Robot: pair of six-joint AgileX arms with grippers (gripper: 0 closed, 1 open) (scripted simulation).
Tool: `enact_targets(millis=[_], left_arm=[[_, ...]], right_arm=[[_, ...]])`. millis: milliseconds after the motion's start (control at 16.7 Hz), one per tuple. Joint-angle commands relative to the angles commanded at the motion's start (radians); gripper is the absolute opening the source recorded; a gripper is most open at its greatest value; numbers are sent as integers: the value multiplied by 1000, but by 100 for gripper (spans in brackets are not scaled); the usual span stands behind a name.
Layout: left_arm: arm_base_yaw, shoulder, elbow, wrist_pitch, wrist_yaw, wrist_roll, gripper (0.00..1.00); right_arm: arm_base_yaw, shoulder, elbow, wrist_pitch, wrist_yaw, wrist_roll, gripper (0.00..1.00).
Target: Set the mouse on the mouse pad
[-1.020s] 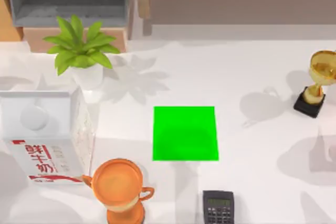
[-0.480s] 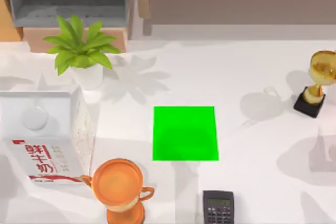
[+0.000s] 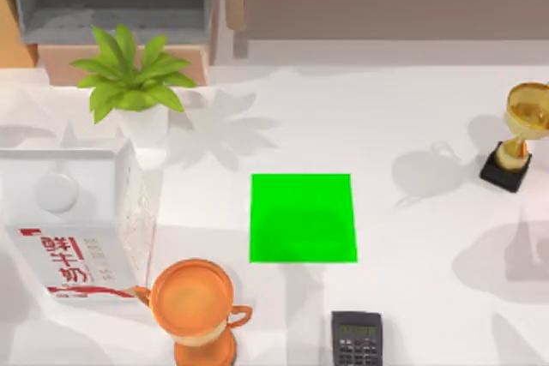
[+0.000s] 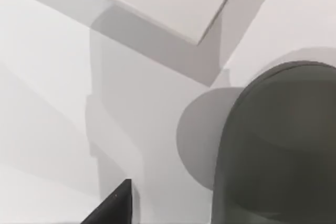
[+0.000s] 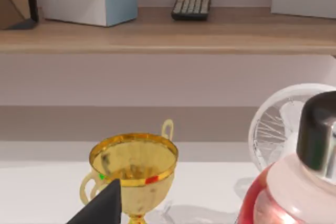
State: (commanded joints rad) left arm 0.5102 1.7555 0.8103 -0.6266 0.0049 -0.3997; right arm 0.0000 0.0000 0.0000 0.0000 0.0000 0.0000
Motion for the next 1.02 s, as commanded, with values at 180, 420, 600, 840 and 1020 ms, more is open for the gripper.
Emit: enact_targets(millis=[180,420,600,840,1020], left_arm=[[0,0,0,0,0,0,17],[0,0,0,0,0,0,0],[0,0,0,0,0,0,0],[-1,-54,20,-53,-14,3,0],[-2,-69,52,-91,-13,2,0]], right_arm=[[0,0,0,0,0,0,100],[0,0,0,0,0,0,100],[0,0,0,0,0,0,100],[0,0,0,0,0,0,100],[0,0,0,0,0,0,100]])
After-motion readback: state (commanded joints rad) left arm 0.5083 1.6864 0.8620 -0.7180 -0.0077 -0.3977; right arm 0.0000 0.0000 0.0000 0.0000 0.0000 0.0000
